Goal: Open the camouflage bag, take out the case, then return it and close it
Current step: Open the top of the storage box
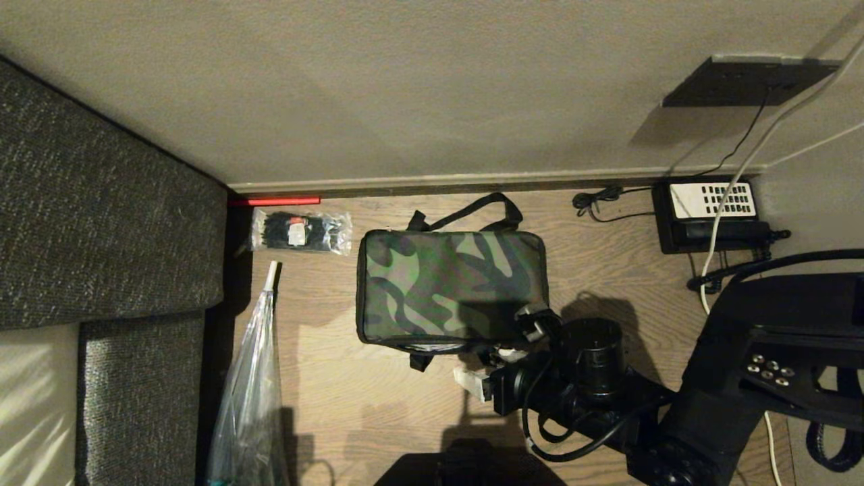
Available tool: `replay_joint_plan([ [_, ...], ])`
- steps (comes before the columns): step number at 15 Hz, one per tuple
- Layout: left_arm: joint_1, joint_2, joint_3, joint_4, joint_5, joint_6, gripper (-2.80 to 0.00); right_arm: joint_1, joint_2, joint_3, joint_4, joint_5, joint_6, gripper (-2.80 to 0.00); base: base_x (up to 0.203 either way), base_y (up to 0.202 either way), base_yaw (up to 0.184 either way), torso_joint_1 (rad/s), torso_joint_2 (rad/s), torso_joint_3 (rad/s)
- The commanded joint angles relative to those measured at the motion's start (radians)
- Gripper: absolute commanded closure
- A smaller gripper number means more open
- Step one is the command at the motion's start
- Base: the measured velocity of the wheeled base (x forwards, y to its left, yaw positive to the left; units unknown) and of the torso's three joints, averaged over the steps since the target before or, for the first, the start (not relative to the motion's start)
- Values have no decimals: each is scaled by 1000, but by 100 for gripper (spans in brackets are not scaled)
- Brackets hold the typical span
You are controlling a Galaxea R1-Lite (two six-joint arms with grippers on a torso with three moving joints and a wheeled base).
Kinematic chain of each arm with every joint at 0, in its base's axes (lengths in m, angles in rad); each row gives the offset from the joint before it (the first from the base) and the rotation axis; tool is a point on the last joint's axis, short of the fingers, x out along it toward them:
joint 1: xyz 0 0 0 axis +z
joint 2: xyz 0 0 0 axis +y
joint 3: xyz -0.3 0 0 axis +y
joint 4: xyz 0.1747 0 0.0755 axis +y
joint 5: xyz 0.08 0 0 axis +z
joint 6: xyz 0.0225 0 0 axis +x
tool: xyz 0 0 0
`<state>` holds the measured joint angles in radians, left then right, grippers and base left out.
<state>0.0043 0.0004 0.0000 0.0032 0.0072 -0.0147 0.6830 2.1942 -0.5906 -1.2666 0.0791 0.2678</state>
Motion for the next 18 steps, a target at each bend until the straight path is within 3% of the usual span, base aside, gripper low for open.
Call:
replay_joint_plan([
  [1, 0, -2, 3, 0, 0, -1, 0, 15, 19, 3, -6, -7, 10, -280, 0, 0, 0, 0, 0, 0],
  [7, 0, -2, 3, 0, 0, -1, 0, 20, 80, -11, -49, -73, -8, -280, 0, 0, 0, 0, 0, 0],
  [18, 0, -2, 3, 0, 0, -1, 0, -3, 53, 2, -48, -68, -52, -280, 0, 0, 0, 0, 0, 0],
])
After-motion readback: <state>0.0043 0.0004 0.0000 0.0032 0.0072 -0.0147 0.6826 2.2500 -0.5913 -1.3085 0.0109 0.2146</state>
